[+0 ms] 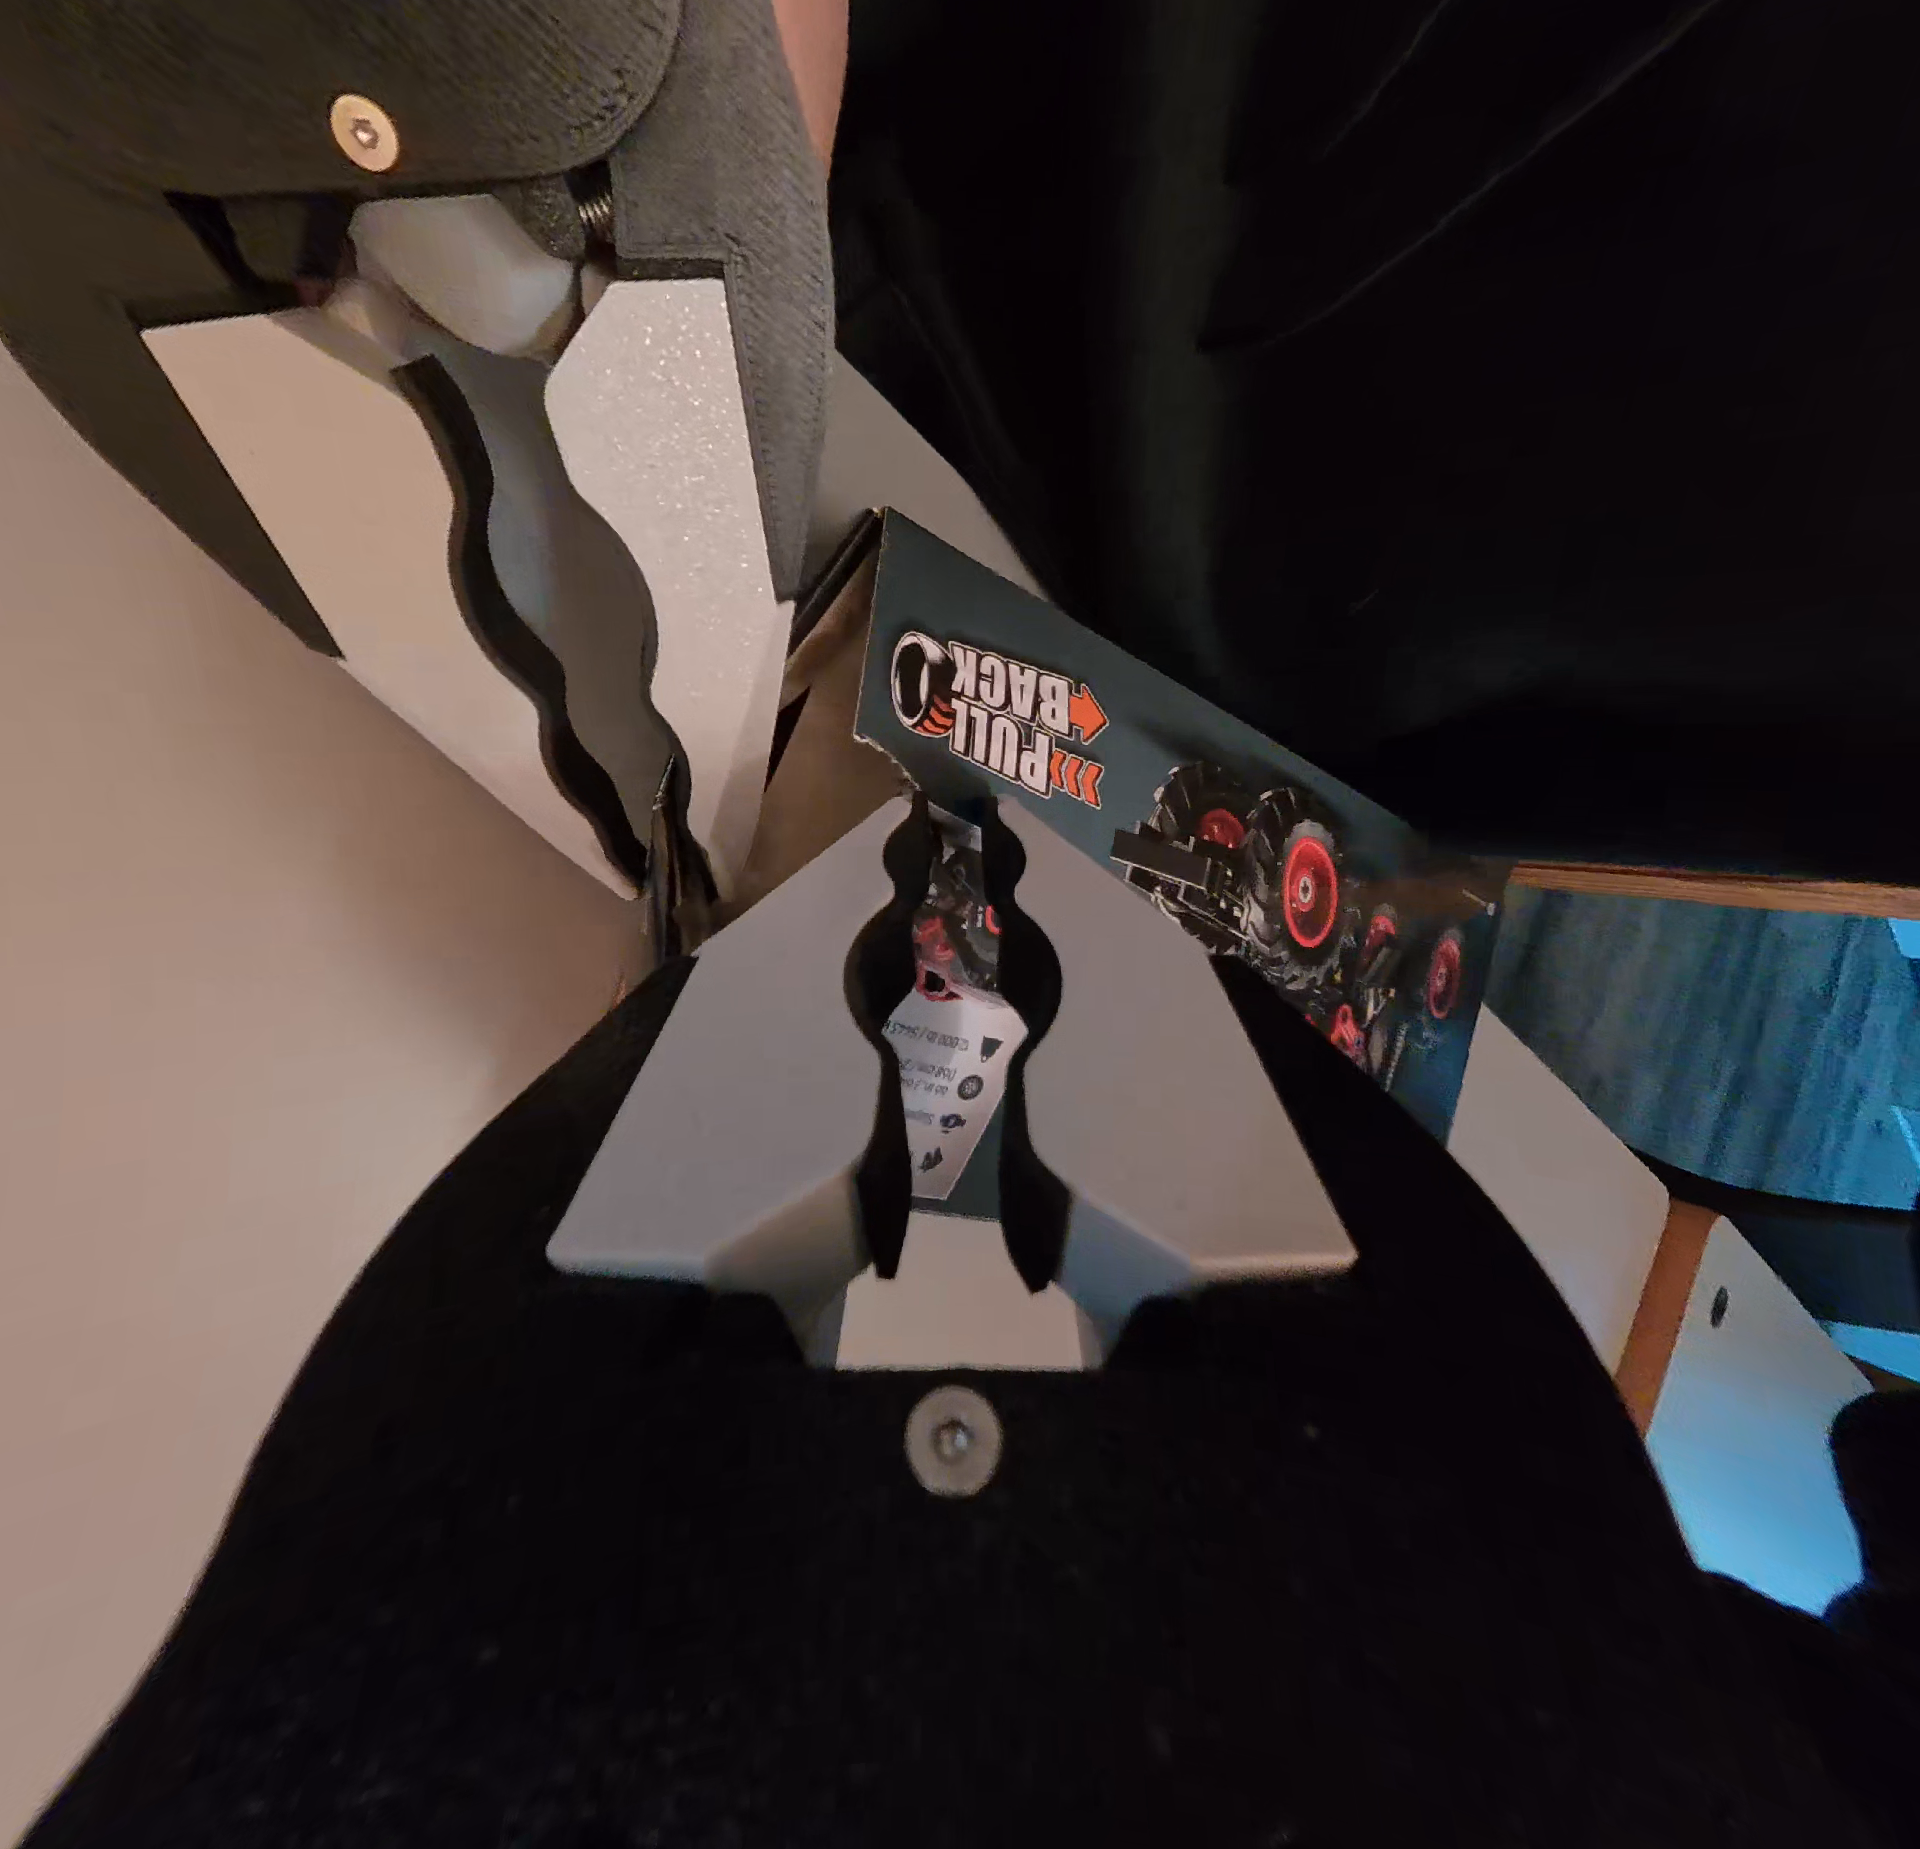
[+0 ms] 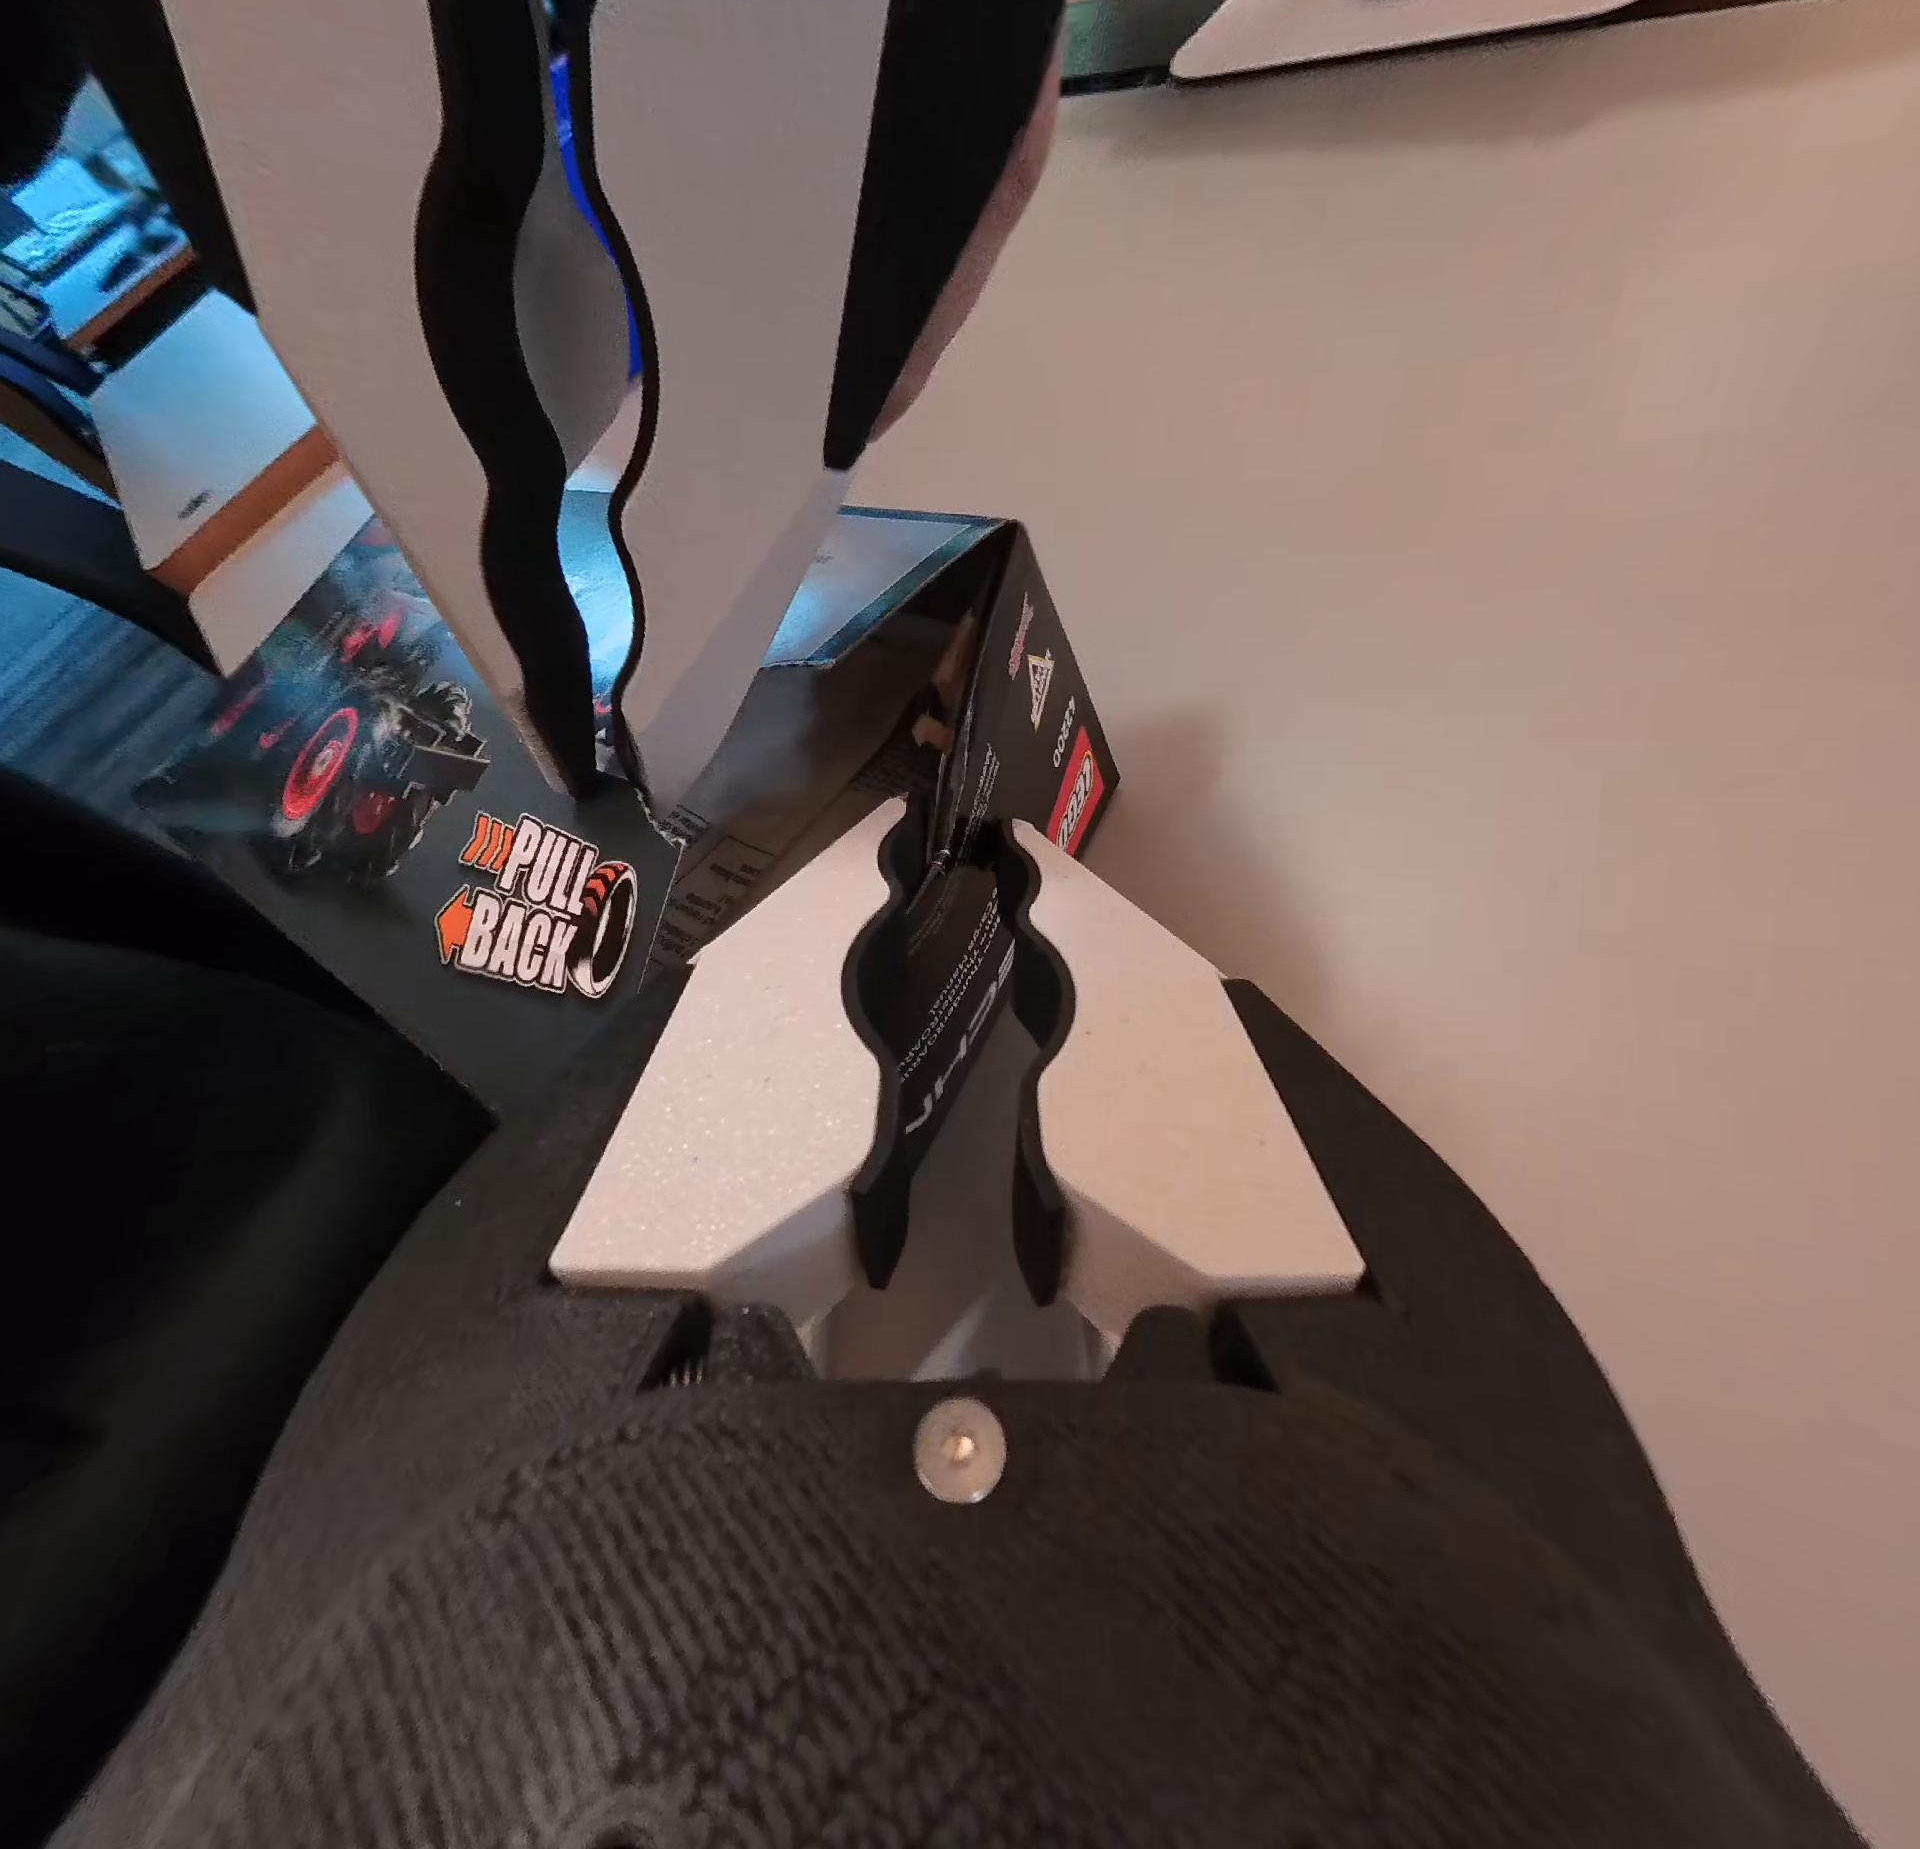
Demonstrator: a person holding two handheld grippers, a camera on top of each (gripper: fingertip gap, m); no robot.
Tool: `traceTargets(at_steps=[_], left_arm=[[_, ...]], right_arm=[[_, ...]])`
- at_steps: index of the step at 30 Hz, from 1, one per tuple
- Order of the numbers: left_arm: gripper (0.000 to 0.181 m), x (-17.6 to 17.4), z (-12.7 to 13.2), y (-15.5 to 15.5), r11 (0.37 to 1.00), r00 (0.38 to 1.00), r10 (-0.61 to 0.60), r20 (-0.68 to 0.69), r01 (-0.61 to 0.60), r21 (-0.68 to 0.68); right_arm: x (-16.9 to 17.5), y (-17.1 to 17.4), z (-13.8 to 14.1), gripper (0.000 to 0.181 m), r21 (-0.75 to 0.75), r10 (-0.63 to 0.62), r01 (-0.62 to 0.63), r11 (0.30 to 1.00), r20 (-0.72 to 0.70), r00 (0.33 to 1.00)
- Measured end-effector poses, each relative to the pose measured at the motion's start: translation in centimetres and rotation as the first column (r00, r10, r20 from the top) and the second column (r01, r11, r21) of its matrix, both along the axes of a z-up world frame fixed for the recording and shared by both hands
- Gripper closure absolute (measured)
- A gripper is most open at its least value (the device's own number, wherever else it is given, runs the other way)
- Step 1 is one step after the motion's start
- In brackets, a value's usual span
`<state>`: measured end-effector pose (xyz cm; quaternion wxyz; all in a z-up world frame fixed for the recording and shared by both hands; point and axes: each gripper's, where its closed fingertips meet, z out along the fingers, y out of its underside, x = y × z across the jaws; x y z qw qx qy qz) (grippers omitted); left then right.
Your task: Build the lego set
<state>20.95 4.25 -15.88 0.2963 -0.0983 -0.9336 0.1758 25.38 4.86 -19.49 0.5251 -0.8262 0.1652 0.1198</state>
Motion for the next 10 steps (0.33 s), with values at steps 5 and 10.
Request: traceTargets(at_steps=[5,10], left_arm=[[0.175,-1.2,-0.7,0.2,0.999,0.996,0.034,-0.086,-0.031,0.041],[0.162,-1.9,-1.0,0.2,0.992,0.974,0.104,-0.201,-0.088,0.085]], right_arm=[[-1.5,0.9,0.1,0.166,0.033,0.084,-0.083,0.996,-0.04,0.996],[-1.6,1.2,0.3,0.162,0.104,0.092,-0.08,0.991,-0.111,0.99]])
